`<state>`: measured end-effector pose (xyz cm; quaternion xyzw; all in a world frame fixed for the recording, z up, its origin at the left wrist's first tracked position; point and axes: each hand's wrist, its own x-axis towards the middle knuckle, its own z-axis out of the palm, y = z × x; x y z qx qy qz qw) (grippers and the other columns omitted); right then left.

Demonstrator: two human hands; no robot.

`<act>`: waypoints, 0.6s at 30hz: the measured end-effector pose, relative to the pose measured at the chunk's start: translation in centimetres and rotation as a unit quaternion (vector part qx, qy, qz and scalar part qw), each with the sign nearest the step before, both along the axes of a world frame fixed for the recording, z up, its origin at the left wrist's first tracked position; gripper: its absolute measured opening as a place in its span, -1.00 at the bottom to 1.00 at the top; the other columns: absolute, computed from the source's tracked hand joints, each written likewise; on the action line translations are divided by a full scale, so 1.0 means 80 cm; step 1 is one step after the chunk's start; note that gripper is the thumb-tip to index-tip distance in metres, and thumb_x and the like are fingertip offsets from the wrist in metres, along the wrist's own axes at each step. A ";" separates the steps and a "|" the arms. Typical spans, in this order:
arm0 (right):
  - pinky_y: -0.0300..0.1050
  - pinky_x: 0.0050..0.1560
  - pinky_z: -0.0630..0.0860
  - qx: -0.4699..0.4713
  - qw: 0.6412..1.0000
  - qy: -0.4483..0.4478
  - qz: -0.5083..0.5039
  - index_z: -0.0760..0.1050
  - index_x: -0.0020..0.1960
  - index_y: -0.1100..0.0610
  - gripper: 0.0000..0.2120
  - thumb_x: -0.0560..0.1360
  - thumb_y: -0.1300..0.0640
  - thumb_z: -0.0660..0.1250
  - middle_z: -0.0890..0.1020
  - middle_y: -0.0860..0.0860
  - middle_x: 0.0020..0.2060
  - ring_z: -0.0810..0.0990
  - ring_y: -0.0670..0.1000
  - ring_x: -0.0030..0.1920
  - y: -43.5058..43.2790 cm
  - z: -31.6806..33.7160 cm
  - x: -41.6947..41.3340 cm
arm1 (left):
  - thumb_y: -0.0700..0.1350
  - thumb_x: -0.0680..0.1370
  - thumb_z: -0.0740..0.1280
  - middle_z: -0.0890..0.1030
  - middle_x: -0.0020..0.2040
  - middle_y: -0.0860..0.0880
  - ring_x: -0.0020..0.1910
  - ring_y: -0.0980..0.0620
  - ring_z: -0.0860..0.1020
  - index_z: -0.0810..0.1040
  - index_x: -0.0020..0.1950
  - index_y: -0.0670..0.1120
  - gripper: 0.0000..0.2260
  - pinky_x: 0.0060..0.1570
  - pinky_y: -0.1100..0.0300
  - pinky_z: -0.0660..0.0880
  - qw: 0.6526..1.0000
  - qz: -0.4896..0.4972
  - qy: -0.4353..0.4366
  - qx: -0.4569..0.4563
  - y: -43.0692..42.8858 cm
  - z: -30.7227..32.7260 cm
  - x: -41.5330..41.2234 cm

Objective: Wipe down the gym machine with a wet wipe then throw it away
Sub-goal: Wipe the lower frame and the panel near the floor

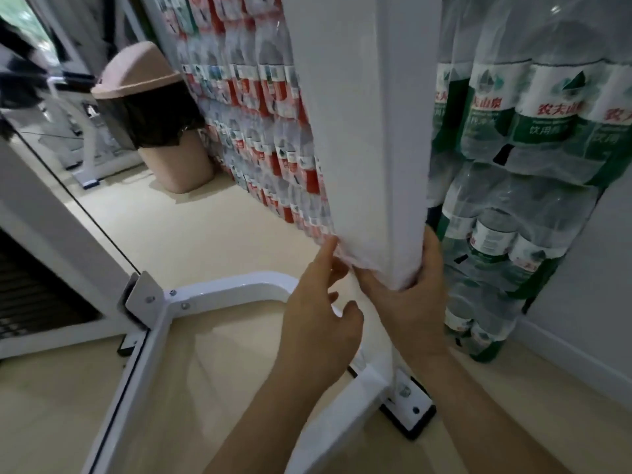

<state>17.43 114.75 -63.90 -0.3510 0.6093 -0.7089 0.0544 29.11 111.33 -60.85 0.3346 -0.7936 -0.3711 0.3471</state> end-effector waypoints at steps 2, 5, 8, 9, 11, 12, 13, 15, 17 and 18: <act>-0.11 -0.01 0.60 0.093 0.994 -0.060 0.024 0.42 0.23 -0.09 -0.36 0.23 -0.18 0.57 0.57 -0.26 0.02 0.59 -0.13 0.05 0.013 -0.066 -0.001 | -0.27 0.50 0.31 0.47 0.13 0.27 0.18 0.31 0.46 0.08 0.52 0.22 -0.27 0.13 0.24 0.51 0.997 -0.020 -0.057 0.041 0.010 -0.025 -0.005; -0.08 -0.06 0.62 0.158 0.982 -0.090 0.060 0.49 0.18 0.00 -0.39 0.21 -0.15 0.58 0.64 -0.12 -0.02 0.64 -0.01 0.03 0.024 -0.116 -0.009 | -0.31 0.46 0.32 0.42 0.11 0.33 0.27 0.19 0.44 -0.08 0.37 0.39 -0.16 0.06 0.15 0.54 0.984 -0.073 -0.112 0.121 0.024 -0.061 -0.011; -0.14 -0.09 0.58 0.114 0.990 -0.075 0.046 0.46 0.14 -0.04 -0.45 0.24 0.00 0.62 0.61 -0.16 -0.04 0.60 -0.08 0.00 0.021 -0.076 -0.011 | -0.36 0.45 0.31 0.47 0.20 0.25 0.28 0.25 0.44 0.07 0.53 0.19 -0.20 0.03 0.22 0.55 0.980 -0.044 -0.090 0.171 0.017 -0.071 -0.008; -0.13 -0.08 0.58 0.086 0.994 -0.057 0.047 0.45 0.14 -0.06 -0.46 0.25 -0.01 0.61 0.60 -0.17 -0.04 0.59 -0.10 0.00 0.017 -0.054 -0.012 | -0.38 0.44 0.28 0.52 0.22 0.18 0.27 0.25 0.46 0.16 0.54 0.12 -0.25 -0.05 0.27 0.55 0.981 -0.028 -0.068 0.180 0.012 -0.074 -0.006; -0.17 -0.04 0.57 0.037 0.998 -0.028 0.046 0.39 0.23 -0.11 -0.39 0.28 -0.04 0.60 0.56 -0.22 0.03 0.56 -0.14 0.05 0.009 -0.035 -0.012 | -0.38 0.43 0.26 0.57 0.22 0.09 0.26 0.21 0.50 0.25 0.51 0.09 -0.29 -0.11 0.33 0.52 0.983 -0.021 -0.064 0.172 0.006 -0.078 -0.003; -0.20 -0.02 0.56 0.024 0.999 -0.028 0.039 0.35 0.29 -0.14 -0.32 0.27 -0.05 0.60 0.53 -0.25 0.08 0.54 -0.15 0.09 0.007 -0.039 -0.011 | -0.35 0.43 0.26 0.56 0.25 0.11 0.26 0.23 0.49 0.25 0.51 0.11 -0.30 -0.07 0.37 0.50 0.983 -0.040 -0.094 0.152 0.006 -0.078 0.000; -0.20 0.00 0.56 0.022 0.998 -0.041 0.031 0.31 0.32 -0.18 -0.26 0.25 -0.06 0.60 0.51 -0.25 0.12 0.53 -0.16 0.11 0.006 -0.053 -0.010 | -0.30 0.45 0.28 0.53 0.28 0.15 0.25 0.27 0.47 0.23 0.51 0.13 -0.32 -0.02 0.42 0.46 0.980 -0.071 -0.144 0.121 0.008 -0.076 0.002; -0.19 -0.05 0.55 0.062 0.995 -0.073 0.018 0.28 0.27 -0.23 -0.24 0.21 -0.09 0.62 0.51 -0.23 0.11 0.54 -0.19 0.06 0.010 -0.098 -0.006 | -0.16 0.51 0.29 0.47 0.32 0.19 0.24 0.23 0.45 0.17 0.52 0.12 -0.38 0.08 0.46 0.39 0.951 -0.136 -0.269 0.062 0.015 -0.075 0.005; -0.18 -0.07 0.52 0.165 0.981 -0.094 0.023 0.32 0.24 -0.15 -0.29 0.21 -0.08 0.62 0.55 -0.16 0.06 0.56 -0.14 -0.02 0.018 -0.157 -0.011 | -0.08 0.57 0.25 0.42 0.41 0.08 0.33 0.09 0.40 0.13 0.54 0.07 -0.43 0.21 0.38 0.30 0.919 -0.168 -0.353 0.046 0.019 -0.084 0.005; -0.18 -0.05 0.50 0.229 0.965 -0.122 0.047 0.36 0.23 -0.09 -0.35 0.25 -0.02 0.62 0.57 -0.12 0.05 0.56 -0.09 -0.03 0.022 -0.186 -0.016 | -0.10 0.58 0.24 0.37 0.45 0.07 0.38 0.07 0.35 0.13 0.55 0.07 -0.45 0.23 0.39 0.21 0.908 -0.177 -0.376 0.050 0.021 -0.089 0.004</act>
